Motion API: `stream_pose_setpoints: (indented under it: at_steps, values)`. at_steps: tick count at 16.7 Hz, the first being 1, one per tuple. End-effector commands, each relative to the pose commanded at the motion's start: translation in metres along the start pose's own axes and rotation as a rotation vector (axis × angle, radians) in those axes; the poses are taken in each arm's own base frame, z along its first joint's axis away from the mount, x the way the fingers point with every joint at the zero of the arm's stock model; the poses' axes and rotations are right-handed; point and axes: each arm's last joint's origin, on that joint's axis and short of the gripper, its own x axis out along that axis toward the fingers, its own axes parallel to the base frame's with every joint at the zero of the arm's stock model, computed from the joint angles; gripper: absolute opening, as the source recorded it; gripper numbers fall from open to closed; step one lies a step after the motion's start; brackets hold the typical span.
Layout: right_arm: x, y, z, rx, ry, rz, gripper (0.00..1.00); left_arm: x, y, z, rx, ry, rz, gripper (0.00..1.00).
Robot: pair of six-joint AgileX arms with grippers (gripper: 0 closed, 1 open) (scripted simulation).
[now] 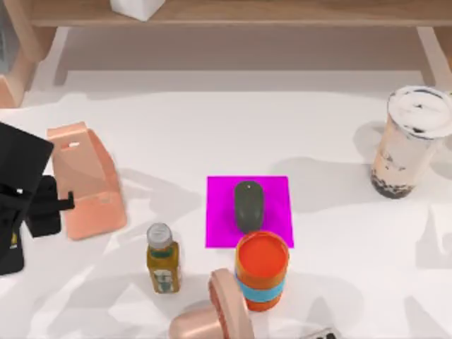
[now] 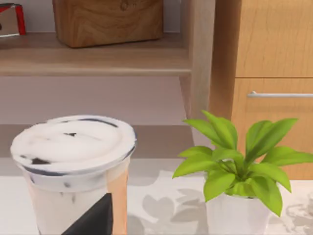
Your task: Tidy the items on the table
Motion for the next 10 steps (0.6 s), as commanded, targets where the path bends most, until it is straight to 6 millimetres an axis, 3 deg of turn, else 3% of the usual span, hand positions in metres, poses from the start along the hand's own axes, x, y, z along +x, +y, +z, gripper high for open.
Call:
stream_pose_setpoints:
  at_steps: [5, 10]
  values:
    - [0.0, 0.0, 0.0, 0.0, 0.0, 0.0, 1.0, -0.024, -0.04, 0.006, -0.126, -0.305, -0.113, 0.0]
    - [0.0, 0.0, 0.0, 0.0, 0.0, 0.0, 1.0, -0.034, -0.062, 0.001, -0.148, -0.376, -0.185, 0.0]
